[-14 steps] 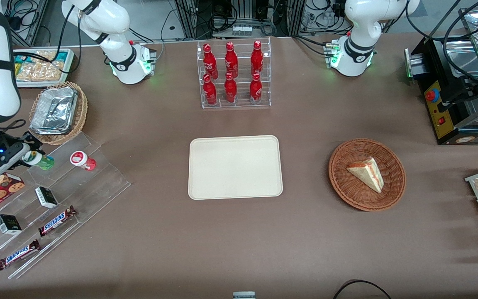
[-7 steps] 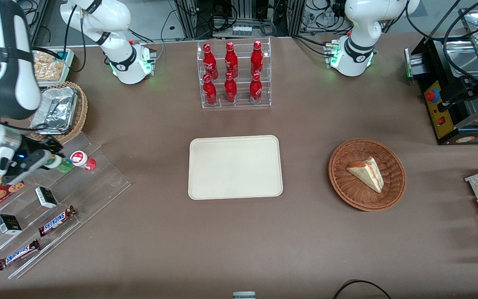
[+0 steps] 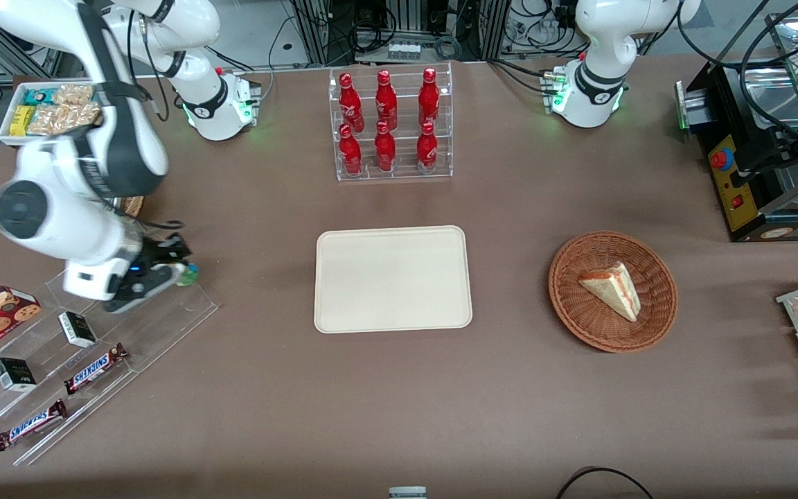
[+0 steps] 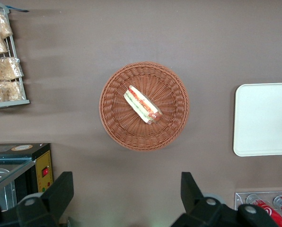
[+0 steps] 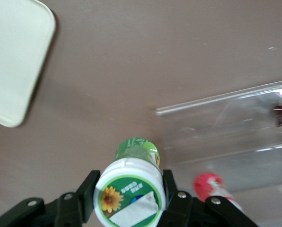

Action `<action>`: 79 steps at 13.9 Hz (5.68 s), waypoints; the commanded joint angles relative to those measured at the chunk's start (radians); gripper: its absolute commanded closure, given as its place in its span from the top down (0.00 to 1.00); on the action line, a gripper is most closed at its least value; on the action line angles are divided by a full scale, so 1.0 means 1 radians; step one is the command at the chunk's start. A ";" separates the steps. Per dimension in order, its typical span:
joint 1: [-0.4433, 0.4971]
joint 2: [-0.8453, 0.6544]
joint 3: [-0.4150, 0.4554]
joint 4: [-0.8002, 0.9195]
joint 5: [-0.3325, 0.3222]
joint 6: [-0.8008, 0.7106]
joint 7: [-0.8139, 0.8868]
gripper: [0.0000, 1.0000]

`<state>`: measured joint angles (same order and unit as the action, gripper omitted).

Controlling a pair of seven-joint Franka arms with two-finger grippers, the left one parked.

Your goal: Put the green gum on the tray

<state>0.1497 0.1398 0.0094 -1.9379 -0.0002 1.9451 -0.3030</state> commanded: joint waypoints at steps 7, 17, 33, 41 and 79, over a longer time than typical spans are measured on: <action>0.261 0.141 -0.008 0.052 0.066 0.133 0.454 0.00; 0.485 0.378 -0.009 0.224 0.066 0.290 0.879 0.00; 0.593 0.544 -0.009 0.349 0.098 0.374 1.052 0.00; 0.600 0.558 -0.011 0.349 0.079 0.397 1.038 1.00; 0.095 -0.003 -0.026 0.263 0.046 -0.284 0.424 1.00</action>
<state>0.3019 0.1843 -0.0285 -1.6285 0.0544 1.6589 0.1372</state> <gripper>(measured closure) 0.000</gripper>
